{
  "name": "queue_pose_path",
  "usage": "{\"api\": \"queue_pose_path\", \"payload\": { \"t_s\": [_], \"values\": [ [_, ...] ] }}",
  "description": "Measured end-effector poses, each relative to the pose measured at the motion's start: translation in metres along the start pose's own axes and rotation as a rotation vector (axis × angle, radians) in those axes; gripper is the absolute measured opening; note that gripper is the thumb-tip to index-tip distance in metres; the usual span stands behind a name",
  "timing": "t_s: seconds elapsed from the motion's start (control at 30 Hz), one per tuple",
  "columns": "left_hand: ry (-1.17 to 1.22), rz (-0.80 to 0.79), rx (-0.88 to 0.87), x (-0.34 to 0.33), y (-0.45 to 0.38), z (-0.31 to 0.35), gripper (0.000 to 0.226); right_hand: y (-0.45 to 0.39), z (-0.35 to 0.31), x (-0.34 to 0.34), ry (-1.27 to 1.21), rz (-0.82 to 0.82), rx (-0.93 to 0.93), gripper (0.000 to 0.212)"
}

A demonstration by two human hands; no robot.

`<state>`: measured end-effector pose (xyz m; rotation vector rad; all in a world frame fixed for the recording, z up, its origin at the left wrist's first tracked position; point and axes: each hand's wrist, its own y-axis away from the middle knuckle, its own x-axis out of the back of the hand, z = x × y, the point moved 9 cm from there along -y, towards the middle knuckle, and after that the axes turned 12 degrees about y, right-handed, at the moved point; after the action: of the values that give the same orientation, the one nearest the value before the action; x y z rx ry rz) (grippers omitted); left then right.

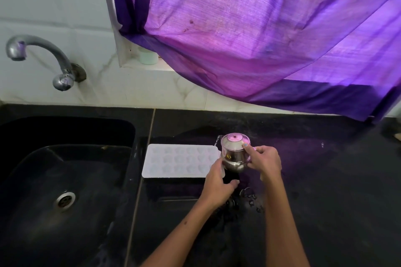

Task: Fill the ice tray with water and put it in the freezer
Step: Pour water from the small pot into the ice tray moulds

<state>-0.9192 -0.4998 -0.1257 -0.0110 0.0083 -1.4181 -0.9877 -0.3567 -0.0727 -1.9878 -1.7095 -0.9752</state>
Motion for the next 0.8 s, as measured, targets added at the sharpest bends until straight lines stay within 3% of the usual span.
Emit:
{"api": "queue_pose_path", "payload": {
  "t_s": [0.3, 0.8],
  "values": [
    [0.041, 0.045, -0.055, 0.005, 0.0, 0.012, 0.073, 0.0, -0.007, -0.001, -0.13, -0.028, 0.043, 0.033],
    [0.032, 0.134, -0.037, 0.008, -0.005, 0.003, 0.07, 0.003, -0.035, -0.003, 0.091, 0.003, 0.186, 0.03]
  ]
}}
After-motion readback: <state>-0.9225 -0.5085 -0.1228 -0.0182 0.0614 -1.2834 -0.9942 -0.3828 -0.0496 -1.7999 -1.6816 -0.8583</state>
